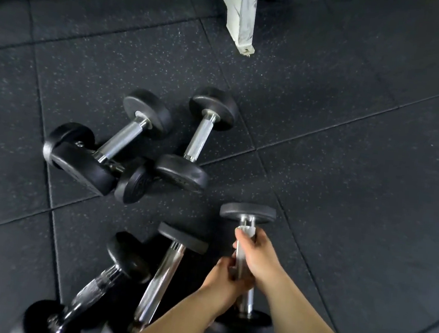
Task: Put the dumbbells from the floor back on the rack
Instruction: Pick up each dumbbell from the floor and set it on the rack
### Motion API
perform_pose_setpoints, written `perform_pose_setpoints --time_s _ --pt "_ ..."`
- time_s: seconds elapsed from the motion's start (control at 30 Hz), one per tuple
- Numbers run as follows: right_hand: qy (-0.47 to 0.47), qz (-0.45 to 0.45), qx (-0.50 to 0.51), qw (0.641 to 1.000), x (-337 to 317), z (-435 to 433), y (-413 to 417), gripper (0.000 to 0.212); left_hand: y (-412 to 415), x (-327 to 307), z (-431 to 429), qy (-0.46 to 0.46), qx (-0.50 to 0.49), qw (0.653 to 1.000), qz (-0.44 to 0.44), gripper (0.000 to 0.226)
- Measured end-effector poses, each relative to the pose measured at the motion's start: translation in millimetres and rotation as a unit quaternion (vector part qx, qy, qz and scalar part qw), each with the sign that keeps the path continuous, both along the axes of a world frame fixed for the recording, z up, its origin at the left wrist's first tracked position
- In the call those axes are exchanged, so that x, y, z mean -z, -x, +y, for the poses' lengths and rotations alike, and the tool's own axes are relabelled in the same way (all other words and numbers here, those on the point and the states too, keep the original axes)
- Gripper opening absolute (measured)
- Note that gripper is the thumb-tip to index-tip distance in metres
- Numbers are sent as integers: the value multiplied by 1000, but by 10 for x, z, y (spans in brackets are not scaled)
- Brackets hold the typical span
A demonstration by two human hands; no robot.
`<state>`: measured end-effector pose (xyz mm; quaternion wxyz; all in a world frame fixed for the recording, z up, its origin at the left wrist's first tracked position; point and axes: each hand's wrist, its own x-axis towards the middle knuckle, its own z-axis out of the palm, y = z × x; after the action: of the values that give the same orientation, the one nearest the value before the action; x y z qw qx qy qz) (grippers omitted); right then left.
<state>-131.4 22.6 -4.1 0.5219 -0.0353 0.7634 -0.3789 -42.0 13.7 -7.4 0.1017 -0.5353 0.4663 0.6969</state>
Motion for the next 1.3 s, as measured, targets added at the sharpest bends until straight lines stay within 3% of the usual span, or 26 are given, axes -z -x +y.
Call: perform_pose_setpoints --time_s 0.17,0.4,0.6,0.77,0.97,1.3 --pt "32 0 18 999 -1389 115 68 11 -82 -1236 7 25 36 999 16 35" --pt "83 -17 6 996 -3867 -165 -135 6 -435 -3704 -426 66 44 997 20 35" --pt "92 13 -98 991 -5479 -650 -672 5 -1024 -5346 -733 107 -20 994 3 34" --pt "114 55 -182 975 -6143 -1308 -1254 3 -1574 -6021 -1198 152 -92 984 30 30" --pt "154 76 -203 964 -6578 -2423 -2175 9 -2443 -6432 -2193 192 -160 965 82 27" --pt "185 91 -195 959 -7015 -4112 -3248 9 -3487 -6862 -3899 226 -156 960 62 24"
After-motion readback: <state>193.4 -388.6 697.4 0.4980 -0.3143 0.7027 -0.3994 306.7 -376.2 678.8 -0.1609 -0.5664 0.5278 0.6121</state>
